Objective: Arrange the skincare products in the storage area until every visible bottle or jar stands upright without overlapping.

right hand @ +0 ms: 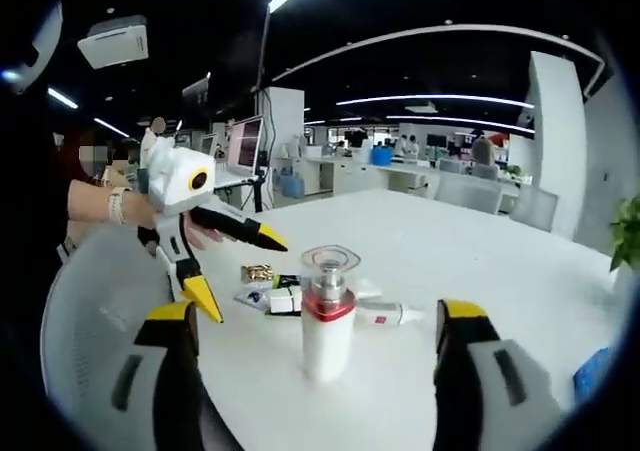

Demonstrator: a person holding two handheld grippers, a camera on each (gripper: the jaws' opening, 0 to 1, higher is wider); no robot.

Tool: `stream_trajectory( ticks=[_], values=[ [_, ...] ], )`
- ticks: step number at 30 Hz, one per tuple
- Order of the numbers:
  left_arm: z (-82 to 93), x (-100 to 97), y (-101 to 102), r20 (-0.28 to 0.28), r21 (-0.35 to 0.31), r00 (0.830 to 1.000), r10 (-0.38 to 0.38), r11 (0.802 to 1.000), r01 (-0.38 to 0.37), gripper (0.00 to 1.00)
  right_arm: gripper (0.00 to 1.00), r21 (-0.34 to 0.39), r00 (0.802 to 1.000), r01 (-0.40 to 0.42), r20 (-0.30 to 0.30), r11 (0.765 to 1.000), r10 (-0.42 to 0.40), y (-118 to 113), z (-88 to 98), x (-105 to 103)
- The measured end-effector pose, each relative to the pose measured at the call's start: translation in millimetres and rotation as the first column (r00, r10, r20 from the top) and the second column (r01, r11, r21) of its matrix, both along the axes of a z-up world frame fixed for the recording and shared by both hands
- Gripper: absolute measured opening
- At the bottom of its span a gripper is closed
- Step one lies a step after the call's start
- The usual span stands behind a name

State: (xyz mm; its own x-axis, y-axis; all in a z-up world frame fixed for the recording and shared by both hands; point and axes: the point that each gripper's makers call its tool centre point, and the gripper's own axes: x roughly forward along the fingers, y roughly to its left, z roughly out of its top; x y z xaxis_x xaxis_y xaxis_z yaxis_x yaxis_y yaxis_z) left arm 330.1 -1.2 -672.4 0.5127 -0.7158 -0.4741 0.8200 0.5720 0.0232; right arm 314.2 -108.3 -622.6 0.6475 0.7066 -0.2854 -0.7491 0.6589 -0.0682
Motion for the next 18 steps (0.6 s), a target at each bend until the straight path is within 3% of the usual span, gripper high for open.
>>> stream_trajectory(
  ticks=[5,10,15,18],
  values=[
    [12.4,-12.2,15,0.027,-0.019,0.998,0.056,0.998,-0.055,0.97,0.99,-0.010,1.000,0.031,0.000,0.999,-0.031,-5,5.9,-9],
    [14.6,-24.7,30,0.008,-0.009,0.995,0.103,0.995,-0.103,0.97,0.99,-0.055,0.999,0.053,0.009,0.997,-0.052,-10,3.3,-14],
    [17.9,-32.1,43,0.041,-0.009,0.989,0.142,0.990,-0.142,0.97,0.99,-0.103,0.998,0.064,0.026,0.993,-0.061,-14,-2.3,-17],
    [19.7,-35.6,44,0.045,-0.016,0.988,0.149,0.989,-0.148,0.97,1.00,-0.059,0.996,0.086,0.005,0.995,-0.085,-16,-2.2,-14]
  ],
)
